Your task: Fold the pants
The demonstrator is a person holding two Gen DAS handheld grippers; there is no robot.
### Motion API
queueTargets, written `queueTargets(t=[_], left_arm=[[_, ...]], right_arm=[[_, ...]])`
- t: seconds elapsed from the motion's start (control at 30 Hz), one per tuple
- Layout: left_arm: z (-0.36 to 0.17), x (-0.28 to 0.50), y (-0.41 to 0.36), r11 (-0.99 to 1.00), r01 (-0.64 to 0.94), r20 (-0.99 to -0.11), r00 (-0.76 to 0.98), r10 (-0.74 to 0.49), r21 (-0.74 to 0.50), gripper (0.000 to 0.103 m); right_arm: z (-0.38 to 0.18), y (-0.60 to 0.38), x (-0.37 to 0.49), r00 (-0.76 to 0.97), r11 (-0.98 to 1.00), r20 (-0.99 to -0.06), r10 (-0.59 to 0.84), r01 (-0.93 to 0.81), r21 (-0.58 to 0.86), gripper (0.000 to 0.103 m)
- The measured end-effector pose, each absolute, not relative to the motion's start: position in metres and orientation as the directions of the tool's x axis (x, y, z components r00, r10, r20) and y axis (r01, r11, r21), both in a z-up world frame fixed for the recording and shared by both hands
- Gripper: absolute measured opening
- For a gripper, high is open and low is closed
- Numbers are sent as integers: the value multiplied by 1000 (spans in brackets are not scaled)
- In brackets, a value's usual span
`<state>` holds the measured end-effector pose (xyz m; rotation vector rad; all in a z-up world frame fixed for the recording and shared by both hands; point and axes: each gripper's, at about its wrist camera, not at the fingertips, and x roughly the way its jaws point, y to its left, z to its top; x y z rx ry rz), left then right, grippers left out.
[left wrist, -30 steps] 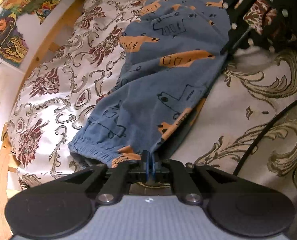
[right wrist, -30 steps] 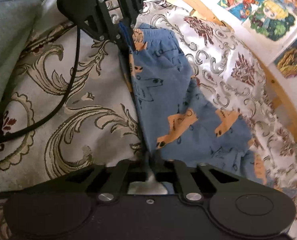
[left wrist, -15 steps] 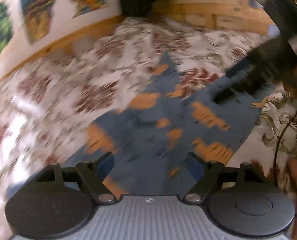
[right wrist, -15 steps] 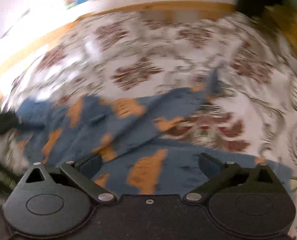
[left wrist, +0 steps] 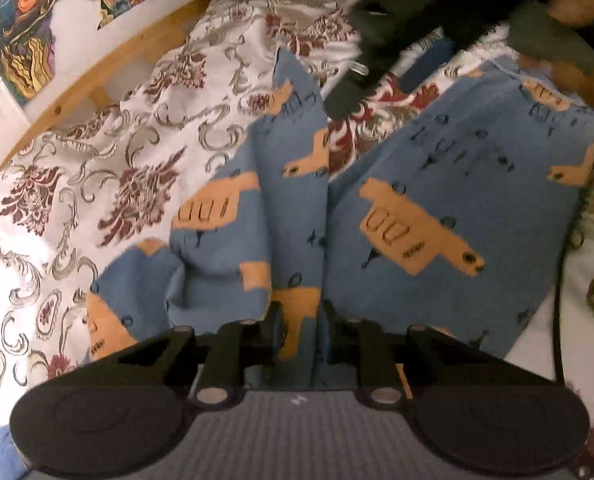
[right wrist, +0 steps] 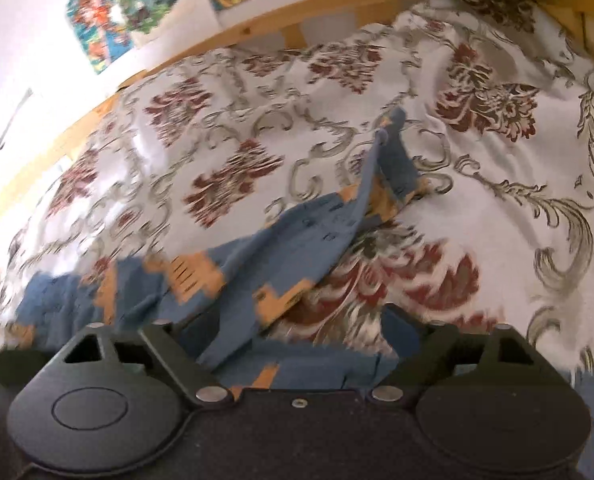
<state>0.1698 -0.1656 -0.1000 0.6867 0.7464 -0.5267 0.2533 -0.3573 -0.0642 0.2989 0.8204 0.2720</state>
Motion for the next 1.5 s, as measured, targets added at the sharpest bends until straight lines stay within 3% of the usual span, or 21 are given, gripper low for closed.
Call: queueTargets(t=[0.13, 0.27, 0.37, 0.4, 0.43, 0.77, 0.9, 1.03, 1.13, 1.27, 1.37, 1.43, 1.5], left_arm=[[-99, 171, -164, 665, 649, -762, 621, -184, 369, 22], [-97, 176, -163, 678, 645, -774, 608, -178, 352, 13], [-96, 180, -161, 686, 640, -777, 605, -173, 345, 3], [-96, 181, -160, 690, 639, -779, 602, -175, 339, 2], [-94, 183, -159, 696, 640, -782, 596, -181, 326, 2], [-58, 187, -149, 731, 667, -804, 510, -305, 146, 1], [-37, 186, -156, 704, 704, -804, 470, -364, 93, 1], [-16, 183, -162, 675, 733, -782, 468, -411, 85, 1], [-13, 180, -161, 651, 757, -792, 432, -432, 59, 1], [-32, 167, -159, 607, 793, -833, 363, -418, 41, 1], [-45, 162, -160, 599, 799, -852, 349, -391, 52, 1], [-45, 164, -162, 609, 791, -852, 352, -387, 51, 1], [-37, 168, -163, 621, 783, -840, 366, -400, 45, 1]], right_arm=[[-67, -365, 295, 685, 942, -670, 286, -72, 328, 71], [-67, -373, 329, 685, 928, -671, 284, -20, 373, 64], [-67, -378, 347, 683, 915, -675, 279, 23, 402, 35], [-67, -378, 351, 678, 913, -679, 280, 29, 406, 8], [-66, -379, 353, 678, 913, -682, 276, 37, 406, 0], [-30, -411, 322, 742, 871, -610, 277, 73, 485, 0], [5, -419, 305, 766, 923, -602, 227, 28, 383, 0], [41, -412, 255, 831, 983, -542, 127, -33, 180, 0], [31, -413, 216, 802, 989, -591, 87, 3, 149, 0], [-7, -427, 187, 693, 964, -711, 120, 89, 249, 0], [-17, -434, 189, 678, 946, -723, 134, 131, 298, 0], [-5, -430, 197, 716, 968, -691, 97, 94, 233, 0], [17, -415, 204, 771, 998, -636, 20, 26, 64, 0]])
